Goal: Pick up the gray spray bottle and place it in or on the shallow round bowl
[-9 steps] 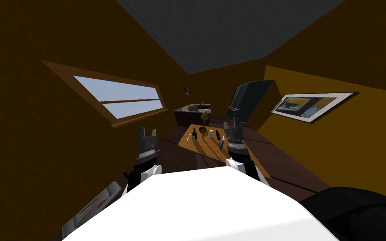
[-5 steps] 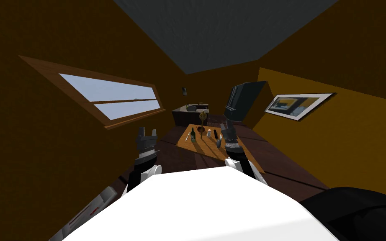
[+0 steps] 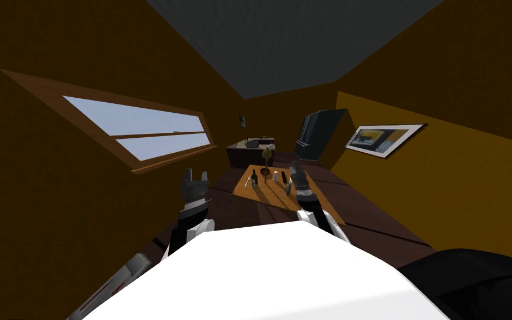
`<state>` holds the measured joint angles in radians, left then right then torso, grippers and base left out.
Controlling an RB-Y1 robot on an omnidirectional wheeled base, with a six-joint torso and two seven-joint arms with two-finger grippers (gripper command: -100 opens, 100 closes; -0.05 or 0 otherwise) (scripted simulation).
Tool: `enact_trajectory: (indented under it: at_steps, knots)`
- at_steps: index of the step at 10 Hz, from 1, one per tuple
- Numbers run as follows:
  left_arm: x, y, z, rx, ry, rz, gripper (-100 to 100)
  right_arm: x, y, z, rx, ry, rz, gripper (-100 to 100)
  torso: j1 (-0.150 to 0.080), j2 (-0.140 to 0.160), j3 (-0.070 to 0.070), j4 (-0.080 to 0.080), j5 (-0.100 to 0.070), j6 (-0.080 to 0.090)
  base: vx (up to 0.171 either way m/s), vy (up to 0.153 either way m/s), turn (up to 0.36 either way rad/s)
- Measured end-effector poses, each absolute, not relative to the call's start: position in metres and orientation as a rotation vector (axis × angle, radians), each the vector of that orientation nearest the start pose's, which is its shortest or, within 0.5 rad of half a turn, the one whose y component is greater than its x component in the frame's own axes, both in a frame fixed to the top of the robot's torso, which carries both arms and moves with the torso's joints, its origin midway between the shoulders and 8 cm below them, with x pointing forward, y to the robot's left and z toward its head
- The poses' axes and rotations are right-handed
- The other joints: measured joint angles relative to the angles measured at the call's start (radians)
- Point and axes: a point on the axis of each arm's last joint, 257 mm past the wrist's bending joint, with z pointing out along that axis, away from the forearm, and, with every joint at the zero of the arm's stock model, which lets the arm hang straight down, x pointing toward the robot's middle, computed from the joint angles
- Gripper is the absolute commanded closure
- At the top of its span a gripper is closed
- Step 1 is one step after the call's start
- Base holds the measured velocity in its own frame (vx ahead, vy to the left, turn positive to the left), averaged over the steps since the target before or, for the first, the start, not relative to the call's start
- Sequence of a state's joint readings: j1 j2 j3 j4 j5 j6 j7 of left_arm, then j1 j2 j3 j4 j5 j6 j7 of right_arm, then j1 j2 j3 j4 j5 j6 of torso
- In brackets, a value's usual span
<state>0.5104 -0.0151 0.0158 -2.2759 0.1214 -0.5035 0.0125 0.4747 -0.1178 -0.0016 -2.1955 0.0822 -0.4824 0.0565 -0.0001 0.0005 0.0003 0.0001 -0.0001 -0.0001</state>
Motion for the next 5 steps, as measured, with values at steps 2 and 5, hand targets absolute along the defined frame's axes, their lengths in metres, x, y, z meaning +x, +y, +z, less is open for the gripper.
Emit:
enact_trajectory:
  at_steps: [2, 5]
  knots:
    - [0.339, 0.302, 0.020, -0.754, 0.521, -1.366, 0, 0.383, -0.263, -0.031, 0.554, 0.869, 1.156, -100, 0.000, 0.000, 0.000, 0.000, 0.000, 0.000, -0.016, 0.000, -0.099]
    - [0.339, 0.302, 0.020, -0.754, 0.521, -1.366, 0, 0.400, -0.265, -0.064, 0.560, 0.955, 1.093, -100, 0.000, 0.000, 0.000, 0.000, 0.000, 0.000, -0.015, 0.000, -0.051]
